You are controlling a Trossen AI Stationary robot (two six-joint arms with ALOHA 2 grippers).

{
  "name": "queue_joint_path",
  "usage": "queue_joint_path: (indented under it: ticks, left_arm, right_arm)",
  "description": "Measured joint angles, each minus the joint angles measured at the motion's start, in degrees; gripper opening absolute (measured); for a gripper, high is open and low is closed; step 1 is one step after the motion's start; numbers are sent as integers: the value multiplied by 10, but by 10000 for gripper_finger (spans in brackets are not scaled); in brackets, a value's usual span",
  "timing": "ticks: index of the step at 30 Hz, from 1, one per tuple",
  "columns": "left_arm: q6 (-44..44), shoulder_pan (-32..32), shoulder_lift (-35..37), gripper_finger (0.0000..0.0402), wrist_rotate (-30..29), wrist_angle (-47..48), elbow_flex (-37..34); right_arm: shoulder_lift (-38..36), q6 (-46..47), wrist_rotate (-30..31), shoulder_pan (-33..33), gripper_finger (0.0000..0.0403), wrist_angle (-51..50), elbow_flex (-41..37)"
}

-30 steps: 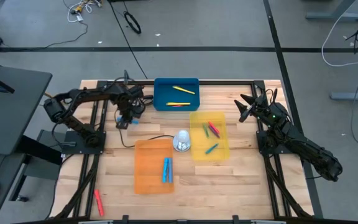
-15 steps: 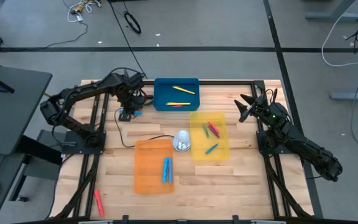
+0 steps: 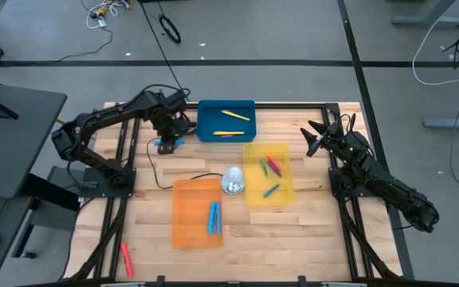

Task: Pick & Place Markers
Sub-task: Put the blue highlighter pen into the orange bin

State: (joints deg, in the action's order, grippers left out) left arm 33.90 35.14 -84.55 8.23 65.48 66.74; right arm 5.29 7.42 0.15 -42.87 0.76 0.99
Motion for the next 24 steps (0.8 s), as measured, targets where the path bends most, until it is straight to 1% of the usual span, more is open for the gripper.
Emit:
queue_joint_path:
  ticks: [4,8,14,18,24]
  left_arm:
    - [-99,-25,9,66,0,0,-2]
    - [-186,-64,27,65,0,2,-8]
    - [-322,-147,58,65,1,5,-7]
    - [-438,-205,69,65,0,6,-7]
    - [-617,-277,68,65,0,8,-7]
  right_arm:
    - [0,0,0,0,245,0,0]
    - [0,0,0,0,245,0,0]
    - [0,0,0,0,245,0,0]
    - [0,0,0,0,245,0,0]
    - [0,0,0,0,245,0,0]
